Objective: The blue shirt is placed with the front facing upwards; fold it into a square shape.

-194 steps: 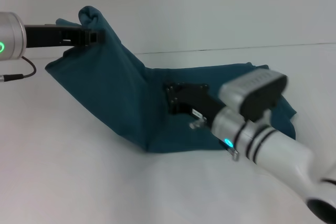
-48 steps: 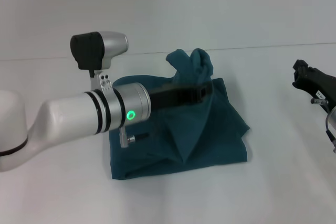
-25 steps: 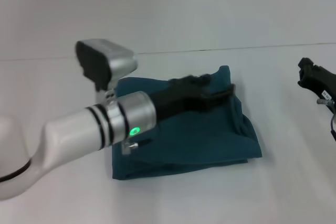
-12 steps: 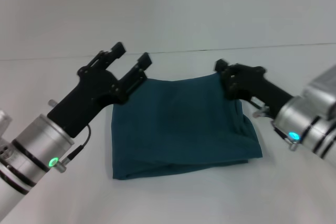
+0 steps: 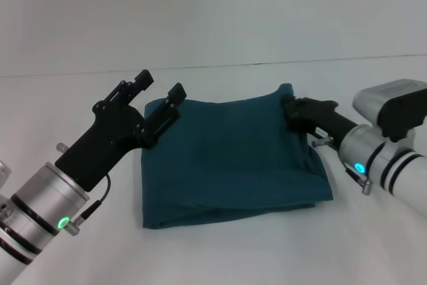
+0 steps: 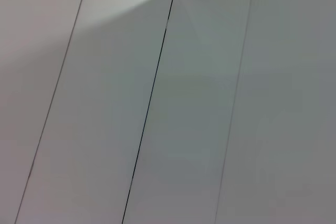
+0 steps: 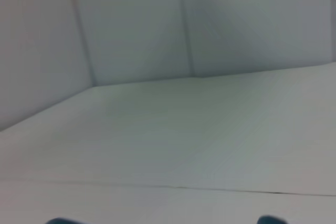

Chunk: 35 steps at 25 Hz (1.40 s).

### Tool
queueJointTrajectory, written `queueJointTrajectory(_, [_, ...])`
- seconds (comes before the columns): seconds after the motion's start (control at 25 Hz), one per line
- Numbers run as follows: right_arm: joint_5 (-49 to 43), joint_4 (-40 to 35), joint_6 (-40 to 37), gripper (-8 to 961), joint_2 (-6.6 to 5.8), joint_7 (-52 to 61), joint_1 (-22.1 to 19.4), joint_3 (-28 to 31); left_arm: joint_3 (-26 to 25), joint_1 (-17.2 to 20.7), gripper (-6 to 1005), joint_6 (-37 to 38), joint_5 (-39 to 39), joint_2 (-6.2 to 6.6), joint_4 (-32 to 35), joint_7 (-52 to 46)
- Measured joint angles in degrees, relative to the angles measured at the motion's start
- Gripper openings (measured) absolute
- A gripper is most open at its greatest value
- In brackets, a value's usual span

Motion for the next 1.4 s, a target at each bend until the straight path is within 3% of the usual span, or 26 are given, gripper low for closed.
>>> queueJointTrajectory(0.36, [3.61, -1.67, 0.23, 30, -0.31, -0.22, -1.22, 0.28, -0.15, -0.33, 706, 0.61, 0.14, 0.2, -1.42, 0.14])
queueJointTrajectory(0.64, [3.42, -1.74, -16.06, 30, -0.58, 0.18, -5.82, -0.52, -0.15, 0.02, 707, 0.63, 0.48, 0.19, -1.68, 0.87])
queueJointTrajectory(1.04, [3.12, -0.2, -18.62, 31, -0.06, -1.86, -10.4, -16.95, -0.15, 0.06, 707, 0.58, 0.15, 0.19, -3.0, 0.98])
queueJointTrajectory(1.4, [3.5, 1.04, -17.85, 31, -0.02, -3.48, -15.92, -17.98, -0.15, 0.16, 708, 0.13, 0.11, 0.19, -3.08, 0.98])
